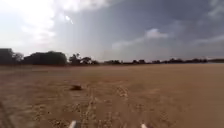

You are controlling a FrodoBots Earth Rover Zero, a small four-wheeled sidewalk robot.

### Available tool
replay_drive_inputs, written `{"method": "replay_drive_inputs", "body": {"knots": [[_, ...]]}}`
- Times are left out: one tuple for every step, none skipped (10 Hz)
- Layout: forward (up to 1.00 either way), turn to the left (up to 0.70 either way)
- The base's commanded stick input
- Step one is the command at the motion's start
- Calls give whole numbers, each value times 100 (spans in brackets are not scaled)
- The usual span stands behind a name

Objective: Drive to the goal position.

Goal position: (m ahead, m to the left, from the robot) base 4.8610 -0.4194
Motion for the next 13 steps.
{"method": "replay_drive_inputs", "body": {"knots": [[100, 0], [100, 0], [100, 0], [100, 0], [100, 2], [100, 16], [100, 25], [100, 12], [100, 0], [100, 0], [100, 0], [100, 0], [100, 0]]}}
